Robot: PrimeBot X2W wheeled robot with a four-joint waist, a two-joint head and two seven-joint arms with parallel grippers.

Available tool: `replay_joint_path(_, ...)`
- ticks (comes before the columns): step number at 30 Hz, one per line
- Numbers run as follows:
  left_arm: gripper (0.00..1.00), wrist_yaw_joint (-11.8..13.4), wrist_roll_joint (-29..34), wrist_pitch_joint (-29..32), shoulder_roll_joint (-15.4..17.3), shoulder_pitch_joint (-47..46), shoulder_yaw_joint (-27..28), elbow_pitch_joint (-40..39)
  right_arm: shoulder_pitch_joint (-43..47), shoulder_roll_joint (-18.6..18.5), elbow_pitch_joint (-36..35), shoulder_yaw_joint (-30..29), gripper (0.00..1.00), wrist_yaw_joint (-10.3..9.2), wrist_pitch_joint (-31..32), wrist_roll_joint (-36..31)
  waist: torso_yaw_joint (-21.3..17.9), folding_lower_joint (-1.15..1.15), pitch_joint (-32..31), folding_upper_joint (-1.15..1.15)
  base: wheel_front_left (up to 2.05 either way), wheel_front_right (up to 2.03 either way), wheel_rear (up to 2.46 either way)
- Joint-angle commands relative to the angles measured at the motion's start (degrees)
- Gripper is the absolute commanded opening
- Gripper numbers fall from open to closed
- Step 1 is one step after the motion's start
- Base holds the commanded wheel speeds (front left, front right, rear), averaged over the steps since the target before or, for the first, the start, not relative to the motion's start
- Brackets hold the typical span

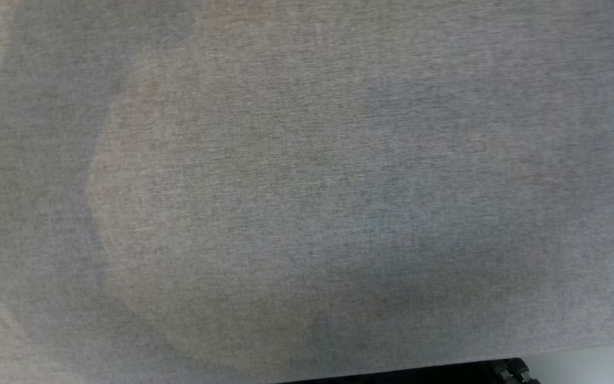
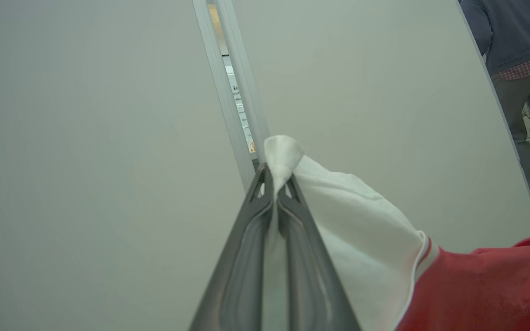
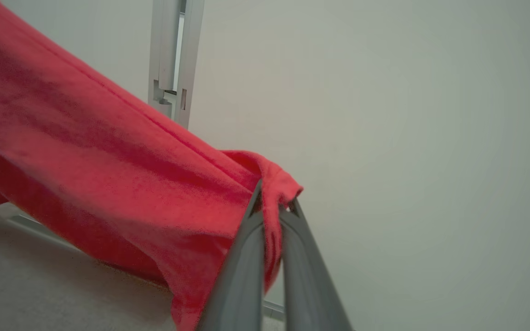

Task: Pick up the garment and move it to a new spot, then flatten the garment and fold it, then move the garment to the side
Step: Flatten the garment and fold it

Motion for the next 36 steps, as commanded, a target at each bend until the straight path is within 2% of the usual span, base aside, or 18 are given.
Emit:
replay_joint_path(1, 0.00, 0.11, -1.75, 0.00, -0.14, 3.55, 0.02, -1.47, 2.73, -0.58, -0.02, -0.11, 0.00, -0.10, -0.16, 1.17, 2.52, -0.01, 1.71, 0.00, 0.00, 0.00, 0.00)
replay_joint_path(7, 0.00, 0.11, -4.84, -0.01, 2.13, 20.71, -3.66, -10.58, 16.04, -3.34, -5.84, -3.45, 0.00, -0.10, -0.16, 5.10, 3.43, -0.01, -3.42, 0.00, 0.00, 0.00, 0.00)
replay_joint_path(15, 0.00, 0.11, -3.59, -0.01, 8.10, 43.73, -11.34, -17.97, 37.82, -4.68, -15.25, -8.44, 0.00, -0.10, -0.17, 7.69, 2.44, -0.01, -14.59, 0.00, 0.00, 0.00, 0.00)
replay_joint_path(19, 0.00, 0.11, -3.24, -0.01, 9.48, 53.58, -13.37, -18.12, 48.29, -4.78, -16.73, -9.96, 0.00, -0.11, -0.17, 8.98, 1.81, -0.01, -20.45, 0.00, 0.00, 0.00, 0.00)
replay_joint_path(25, 0.00, 0.11, -4.72, -0.01, 11.01, 65.10, -14.85, -15.99, 59.01, -3.84, -17.79, -11.87, 0.00, -0.11, -0.17, 10.54, 0.72, -0.01, -26.87, 0.00, 0.00, 0.00, 0.00)
replay_joint_path(31, 0.00, 0.10, -5.89, -0.01, 11.26, 73.75, -14.62, -13.98, 67.70, -3.74, -18.87, -10.66, 0.00, -0.11, -0.17, 11.13, -0.19, -0.01, -31.75, 0.00, 0.00, 0.00, 0.00)
replay_joint_path(36, 0.00, 0.10, -6.21, -0.01, 12.53, 79.37, -16.67, -12.62, 73.64, -4.36, -20.30, -9.32, 0.00, -0.11, -0.17, 11.30, -0.85, -0.01, -33.96, 0.00, 0.00, 0.00, 0.00)
